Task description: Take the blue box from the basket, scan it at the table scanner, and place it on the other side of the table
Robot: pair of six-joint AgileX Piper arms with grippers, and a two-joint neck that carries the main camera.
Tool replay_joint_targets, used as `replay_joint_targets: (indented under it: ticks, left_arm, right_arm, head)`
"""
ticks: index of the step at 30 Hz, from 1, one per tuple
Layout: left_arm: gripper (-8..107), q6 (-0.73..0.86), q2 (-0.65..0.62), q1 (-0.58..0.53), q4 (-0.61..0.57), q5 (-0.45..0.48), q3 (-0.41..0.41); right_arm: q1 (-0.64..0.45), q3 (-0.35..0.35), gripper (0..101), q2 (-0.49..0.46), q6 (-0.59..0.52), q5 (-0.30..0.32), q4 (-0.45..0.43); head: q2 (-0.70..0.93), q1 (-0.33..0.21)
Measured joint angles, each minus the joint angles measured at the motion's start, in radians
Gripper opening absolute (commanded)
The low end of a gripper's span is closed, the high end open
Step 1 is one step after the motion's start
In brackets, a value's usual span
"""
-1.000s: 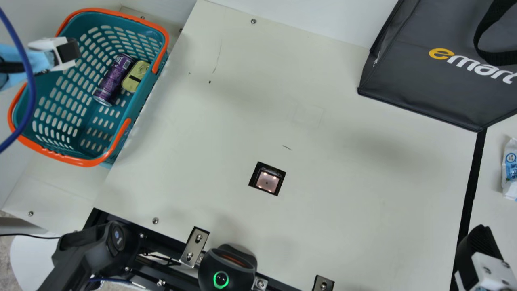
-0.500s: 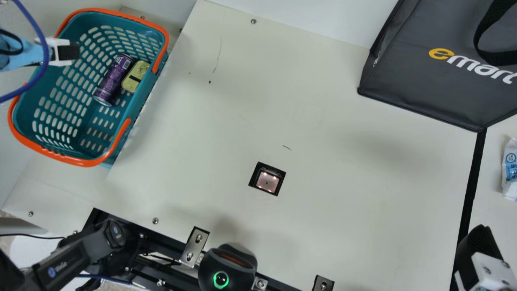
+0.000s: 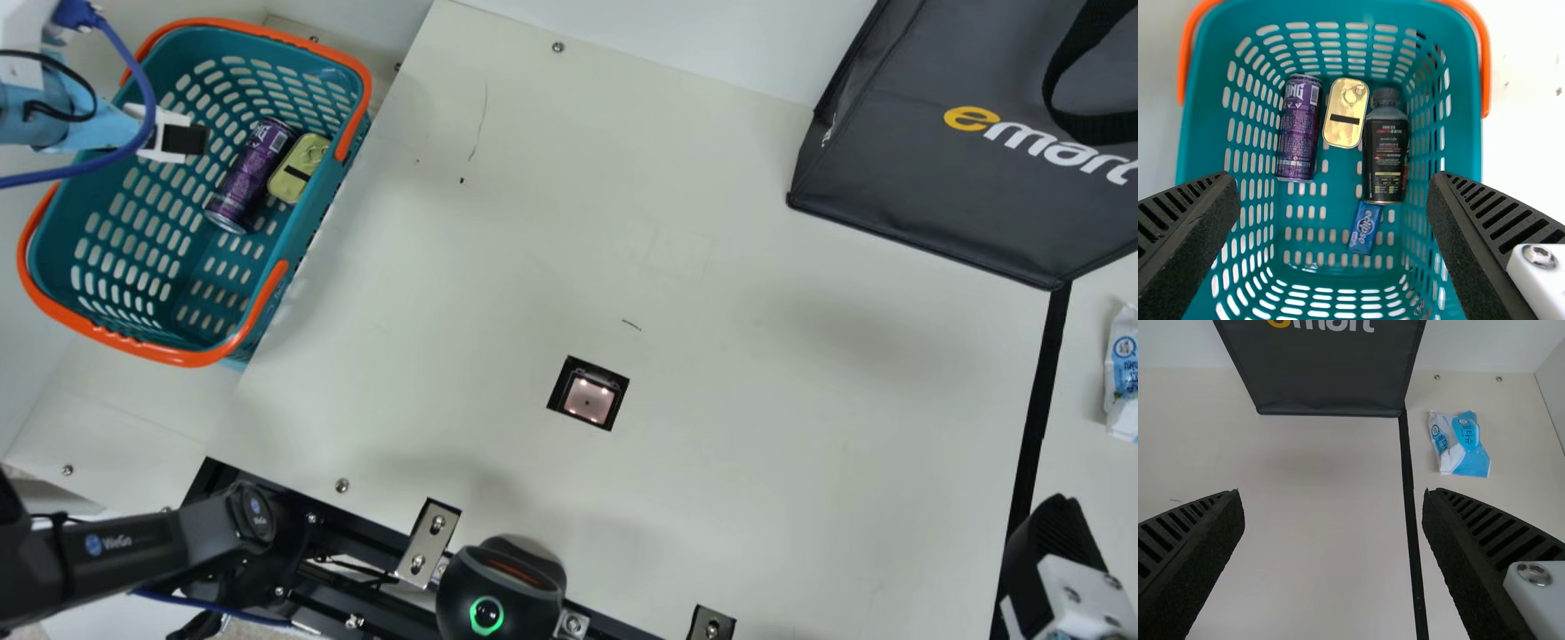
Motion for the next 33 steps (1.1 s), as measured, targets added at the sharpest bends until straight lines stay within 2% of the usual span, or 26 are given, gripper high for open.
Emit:
replay_joint_targets:
  ticks: [15,33]
  left_arm:
    - [90,0.032,0.165,-0.033,0.059,-0.067,0.000]
    - [90,0.017,0.266,-0.060,0.110,-0.122,0.012]
  right_arm:
    - [0.000,0.000,95,0.000,0.000,-0.001,0.000]
    - [0.000,0.000,95,0.000,0.000,-0.001,0.000]
  head:
    - [0.000,0.002]
    - [0.000,0.000]
